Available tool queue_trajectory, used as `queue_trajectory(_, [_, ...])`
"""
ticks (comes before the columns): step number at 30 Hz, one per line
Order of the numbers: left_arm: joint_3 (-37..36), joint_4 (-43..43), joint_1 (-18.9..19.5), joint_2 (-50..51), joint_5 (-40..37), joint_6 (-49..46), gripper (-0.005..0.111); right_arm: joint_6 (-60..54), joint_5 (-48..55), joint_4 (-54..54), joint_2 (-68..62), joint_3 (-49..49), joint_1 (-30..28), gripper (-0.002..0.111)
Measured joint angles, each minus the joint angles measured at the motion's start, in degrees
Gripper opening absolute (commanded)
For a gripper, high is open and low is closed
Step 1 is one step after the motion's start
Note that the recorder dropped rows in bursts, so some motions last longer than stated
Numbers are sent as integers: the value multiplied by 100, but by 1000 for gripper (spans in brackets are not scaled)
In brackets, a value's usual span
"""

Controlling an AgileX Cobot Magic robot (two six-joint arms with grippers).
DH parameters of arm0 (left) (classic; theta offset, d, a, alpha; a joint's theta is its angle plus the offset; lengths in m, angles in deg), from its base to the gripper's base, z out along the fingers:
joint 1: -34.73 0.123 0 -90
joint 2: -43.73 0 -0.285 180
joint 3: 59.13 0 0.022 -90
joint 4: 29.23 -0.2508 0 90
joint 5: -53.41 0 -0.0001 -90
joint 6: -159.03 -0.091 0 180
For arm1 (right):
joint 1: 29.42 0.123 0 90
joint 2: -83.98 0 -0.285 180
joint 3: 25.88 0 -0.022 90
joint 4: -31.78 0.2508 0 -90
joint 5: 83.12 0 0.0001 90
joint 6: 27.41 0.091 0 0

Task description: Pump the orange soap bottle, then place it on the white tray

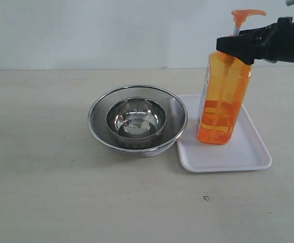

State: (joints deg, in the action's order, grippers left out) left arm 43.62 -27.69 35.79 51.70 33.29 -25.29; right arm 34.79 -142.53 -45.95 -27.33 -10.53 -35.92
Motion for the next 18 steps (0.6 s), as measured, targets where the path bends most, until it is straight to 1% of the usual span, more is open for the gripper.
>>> queue_trajectory(6, [0,0,0,0,0,0,5,564,-117,-151,506,0,-9,76])
queue_trajectory(13, [0,0,0,0,0,0,5,1766,-183,-1233,1137,0,-9,76])
queue_trajectory(18, [0,0,0,0,0,0,5,2511,-756,-1671,1193,0,-21,76])
